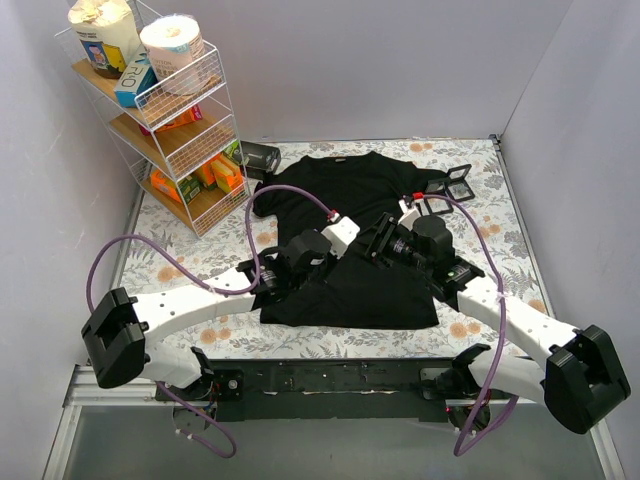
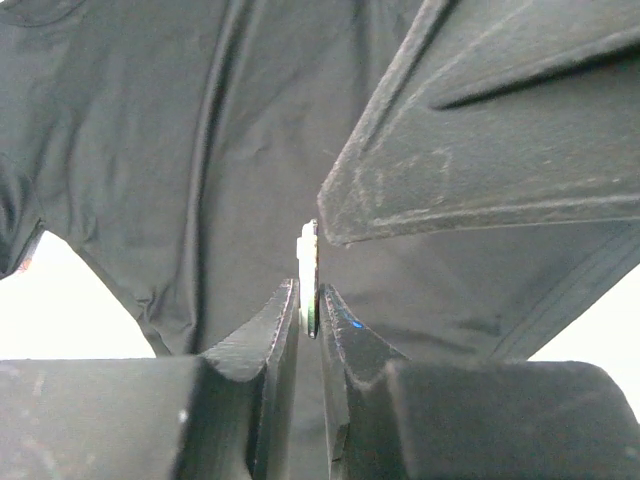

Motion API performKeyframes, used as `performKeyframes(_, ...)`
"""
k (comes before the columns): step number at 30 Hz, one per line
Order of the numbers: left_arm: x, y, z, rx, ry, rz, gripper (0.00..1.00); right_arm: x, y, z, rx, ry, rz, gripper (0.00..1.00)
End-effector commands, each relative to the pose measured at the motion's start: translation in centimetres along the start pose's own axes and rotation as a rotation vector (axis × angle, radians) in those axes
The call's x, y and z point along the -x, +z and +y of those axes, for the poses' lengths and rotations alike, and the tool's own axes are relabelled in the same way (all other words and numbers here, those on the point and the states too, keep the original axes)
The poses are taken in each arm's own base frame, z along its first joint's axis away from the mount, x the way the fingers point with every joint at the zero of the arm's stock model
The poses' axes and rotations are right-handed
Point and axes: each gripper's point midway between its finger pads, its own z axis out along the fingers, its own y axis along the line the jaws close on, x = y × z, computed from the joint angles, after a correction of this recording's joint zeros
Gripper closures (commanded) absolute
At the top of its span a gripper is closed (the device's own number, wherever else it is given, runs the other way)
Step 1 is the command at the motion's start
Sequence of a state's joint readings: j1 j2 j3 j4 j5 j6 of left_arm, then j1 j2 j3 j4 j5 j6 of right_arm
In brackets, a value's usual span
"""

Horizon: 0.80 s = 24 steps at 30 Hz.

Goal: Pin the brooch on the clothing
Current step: Pick up the brooch from the center of the board.

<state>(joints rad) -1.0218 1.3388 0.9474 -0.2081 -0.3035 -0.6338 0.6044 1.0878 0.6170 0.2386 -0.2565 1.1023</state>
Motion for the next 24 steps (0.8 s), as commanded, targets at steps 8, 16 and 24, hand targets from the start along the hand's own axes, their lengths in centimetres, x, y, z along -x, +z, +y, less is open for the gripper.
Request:
performKeyframes(8,1.1,0.8,-0.5,0.061,0.063,-0.042,1.0,0.4,2.0,-0.5,-0.01,0.081,-0.029,0.5)
performKeyframes(16,1.3,1.6,-1.2,0.091,0.09,-0.045,1.0,-0.6,3.1,-2.1,-0.052,0.127,-0.016,0.53)
performKeyframes(24,0.8,2.4,-1.6,0.165,0.172,-0.021,1.0,-1.5,4.8,-3.1,-0.095,0.149,0.017,0.57)
